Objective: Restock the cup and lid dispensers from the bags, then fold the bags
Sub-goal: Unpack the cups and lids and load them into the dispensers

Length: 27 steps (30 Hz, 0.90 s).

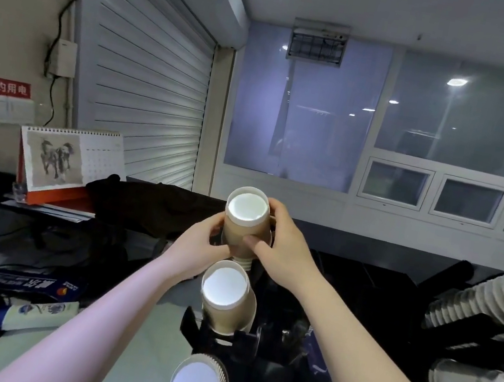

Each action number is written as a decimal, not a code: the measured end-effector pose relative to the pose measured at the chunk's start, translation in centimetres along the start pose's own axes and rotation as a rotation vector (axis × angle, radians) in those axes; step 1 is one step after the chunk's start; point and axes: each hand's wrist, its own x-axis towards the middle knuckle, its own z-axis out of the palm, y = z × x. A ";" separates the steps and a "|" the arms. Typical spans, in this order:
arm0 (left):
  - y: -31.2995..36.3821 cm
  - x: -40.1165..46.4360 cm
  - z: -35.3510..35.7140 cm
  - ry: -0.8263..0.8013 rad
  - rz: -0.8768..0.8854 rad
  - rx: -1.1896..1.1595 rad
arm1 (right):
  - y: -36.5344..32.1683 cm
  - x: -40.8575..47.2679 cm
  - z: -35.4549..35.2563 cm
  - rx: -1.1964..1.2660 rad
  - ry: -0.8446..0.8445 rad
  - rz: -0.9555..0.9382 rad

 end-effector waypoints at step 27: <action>3.3 -0.4 -0.6 0.122 0.048 0.022 | 1.4 -2.4 2.2 -0.060 0.146 0.234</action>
